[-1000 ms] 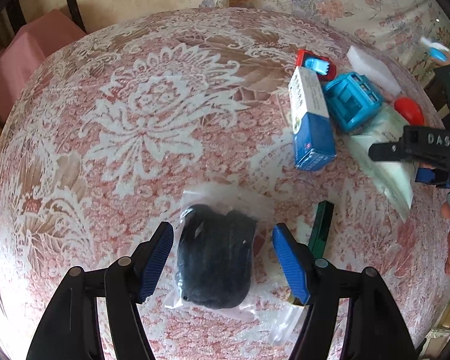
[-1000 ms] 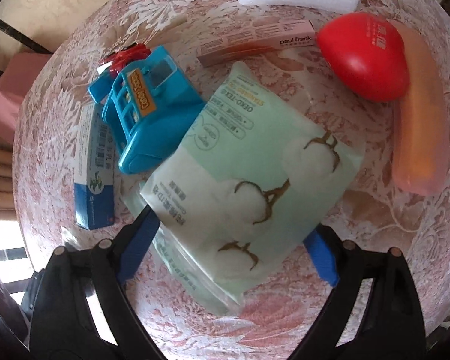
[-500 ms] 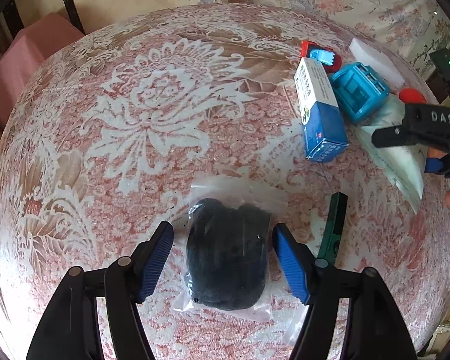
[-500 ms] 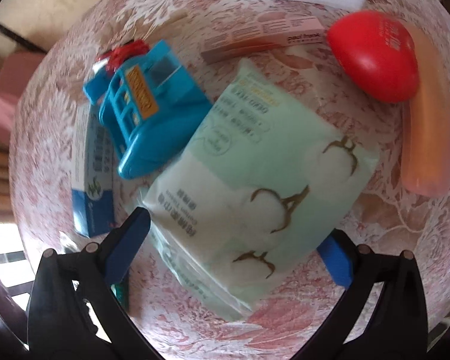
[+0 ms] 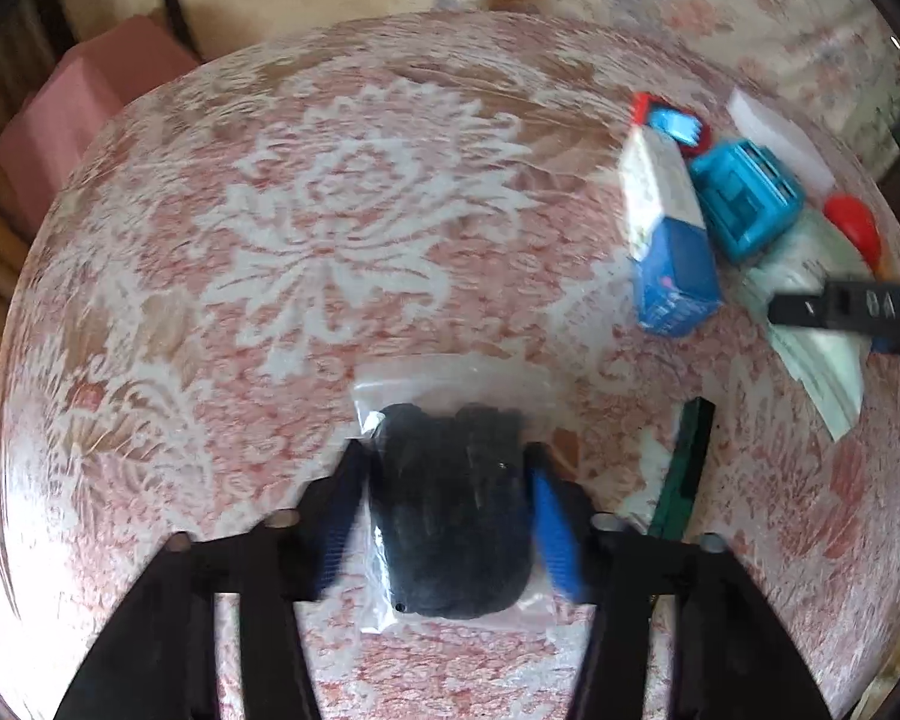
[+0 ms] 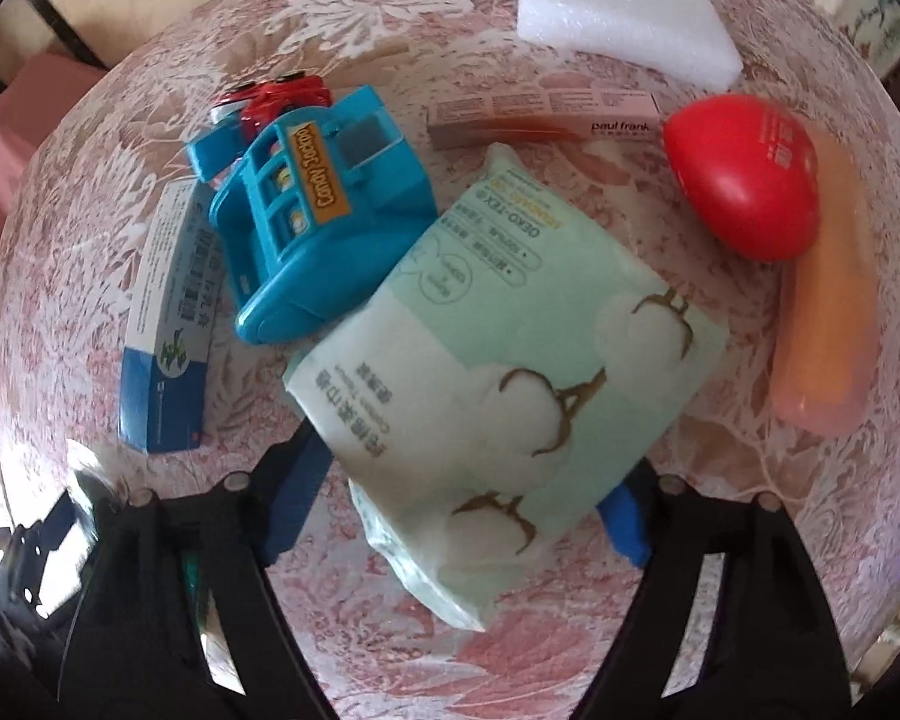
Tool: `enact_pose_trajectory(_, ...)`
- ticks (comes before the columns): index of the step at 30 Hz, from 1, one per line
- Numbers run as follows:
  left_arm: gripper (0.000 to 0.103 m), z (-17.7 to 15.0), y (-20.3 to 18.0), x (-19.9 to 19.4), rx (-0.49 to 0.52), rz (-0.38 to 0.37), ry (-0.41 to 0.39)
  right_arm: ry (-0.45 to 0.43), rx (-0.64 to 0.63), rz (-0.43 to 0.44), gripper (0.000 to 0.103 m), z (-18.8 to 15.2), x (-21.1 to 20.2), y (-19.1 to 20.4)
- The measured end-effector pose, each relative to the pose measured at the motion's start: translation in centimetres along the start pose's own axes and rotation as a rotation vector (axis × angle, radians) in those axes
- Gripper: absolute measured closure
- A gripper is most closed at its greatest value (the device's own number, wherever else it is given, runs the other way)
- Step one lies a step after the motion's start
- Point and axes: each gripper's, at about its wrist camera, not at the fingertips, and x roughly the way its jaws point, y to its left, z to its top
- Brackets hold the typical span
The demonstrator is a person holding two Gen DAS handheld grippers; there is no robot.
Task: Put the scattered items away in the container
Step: 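Close the left tool on the bagged sponge while the right tool grasps the cotton pad pack, then lift both held items and carry them over the purple box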
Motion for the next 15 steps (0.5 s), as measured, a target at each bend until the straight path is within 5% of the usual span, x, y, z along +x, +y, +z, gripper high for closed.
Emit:
enact_pose_trajectory(10,0.073,-1.2,2.1,-1.0,-0.083,-0.07,-0.014,-0.085,-0.071,0.05,0.028,-4.0,-1.6,-1.9)
enact_pose_trajectory(15,0.073,-1.6,2.5,-1.0,-0.103,-0.082,-0.007,-0.088,-0.103,0.049,0.028,-2.9,1.6,1.6)
